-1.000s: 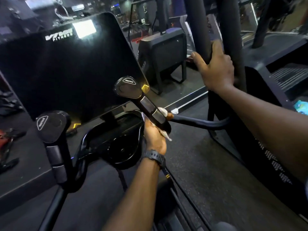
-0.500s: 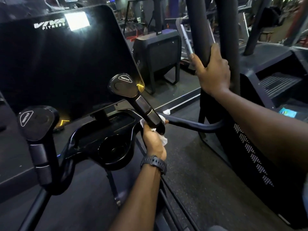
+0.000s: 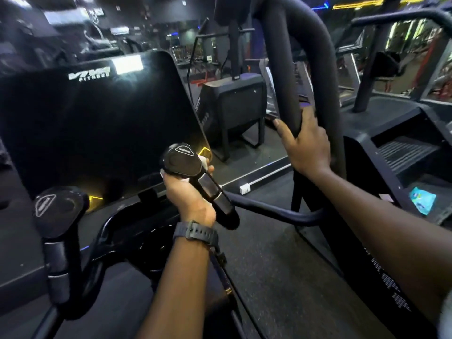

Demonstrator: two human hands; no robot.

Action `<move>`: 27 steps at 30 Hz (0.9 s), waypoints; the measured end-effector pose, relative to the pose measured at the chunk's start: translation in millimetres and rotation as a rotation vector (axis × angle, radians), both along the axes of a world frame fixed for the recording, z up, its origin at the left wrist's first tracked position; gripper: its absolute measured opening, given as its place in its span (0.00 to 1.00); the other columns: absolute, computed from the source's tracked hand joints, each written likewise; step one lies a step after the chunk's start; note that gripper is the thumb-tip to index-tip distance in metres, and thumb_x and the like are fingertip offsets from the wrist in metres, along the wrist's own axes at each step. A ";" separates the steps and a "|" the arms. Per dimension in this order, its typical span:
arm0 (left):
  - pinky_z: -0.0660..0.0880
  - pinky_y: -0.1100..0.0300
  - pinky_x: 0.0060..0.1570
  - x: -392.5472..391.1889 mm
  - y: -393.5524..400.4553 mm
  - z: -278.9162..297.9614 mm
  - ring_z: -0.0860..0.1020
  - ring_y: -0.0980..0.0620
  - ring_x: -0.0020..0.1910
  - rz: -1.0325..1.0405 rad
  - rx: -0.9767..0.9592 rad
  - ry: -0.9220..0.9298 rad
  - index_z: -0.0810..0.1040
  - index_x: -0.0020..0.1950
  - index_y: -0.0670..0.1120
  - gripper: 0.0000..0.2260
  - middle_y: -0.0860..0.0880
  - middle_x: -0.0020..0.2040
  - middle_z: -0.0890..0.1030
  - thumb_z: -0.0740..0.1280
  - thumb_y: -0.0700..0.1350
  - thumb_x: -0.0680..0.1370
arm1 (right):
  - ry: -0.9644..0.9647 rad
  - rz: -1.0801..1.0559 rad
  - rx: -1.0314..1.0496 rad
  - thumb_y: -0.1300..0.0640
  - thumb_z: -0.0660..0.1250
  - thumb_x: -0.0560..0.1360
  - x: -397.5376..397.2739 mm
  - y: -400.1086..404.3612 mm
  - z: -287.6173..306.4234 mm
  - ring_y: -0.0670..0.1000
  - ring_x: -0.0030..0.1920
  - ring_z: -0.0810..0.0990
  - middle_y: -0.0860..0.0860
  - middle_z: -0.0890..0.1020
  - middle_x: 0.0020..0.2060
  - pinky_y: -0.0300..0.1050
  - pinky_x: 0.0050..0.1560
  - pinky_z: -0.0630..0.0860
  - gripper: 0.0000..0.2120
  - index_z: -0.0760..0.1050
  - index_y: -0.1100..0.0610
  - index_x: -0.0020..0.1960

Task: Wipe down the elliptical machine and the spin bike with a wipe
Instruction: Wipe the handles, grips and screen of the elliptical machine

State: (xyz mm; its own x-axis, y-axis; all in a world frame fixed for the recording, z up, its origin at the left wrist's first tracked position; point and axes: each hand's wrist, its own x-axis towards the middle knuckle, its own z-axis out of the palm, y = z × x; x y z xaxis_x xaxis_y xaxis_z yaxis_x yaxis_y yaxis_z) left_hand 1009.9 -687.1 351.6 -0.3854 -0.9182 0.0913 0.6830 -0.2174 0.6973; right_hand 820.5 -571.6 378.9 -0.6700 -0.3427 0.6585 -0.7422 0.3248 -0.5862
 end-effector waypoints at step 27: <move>0.77 0.47 0.51 31.2 -23.1 56.5 0.77 0.37 0.46 -0.124 -0.205 -0.145 0.75 0.45 0.33 0.13 0.32 0.45 0.78 0.57 0.41 0.79 | -0.042 -0.032 0.043 0.36 0.62 0.76 1.0 1.1 -0.1 0.70 0.45 0.80 0.64 0.82 0.42 0.57 0.39 0.72 0.22 0.65 0.54 0.52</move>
State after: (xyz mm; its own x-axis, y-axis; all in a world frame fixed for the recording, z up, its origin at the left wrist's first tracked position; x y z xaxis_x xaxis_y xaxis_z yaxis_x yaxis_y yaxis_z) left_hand 1041.2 -710.2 408.1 -0.5162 -0.8313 0.2061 0.5497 -0.1371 0.8240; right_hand 821.4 -570.5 378.8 -0.7080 -0.3478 0.6146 -0.7059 0.3737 -0.6018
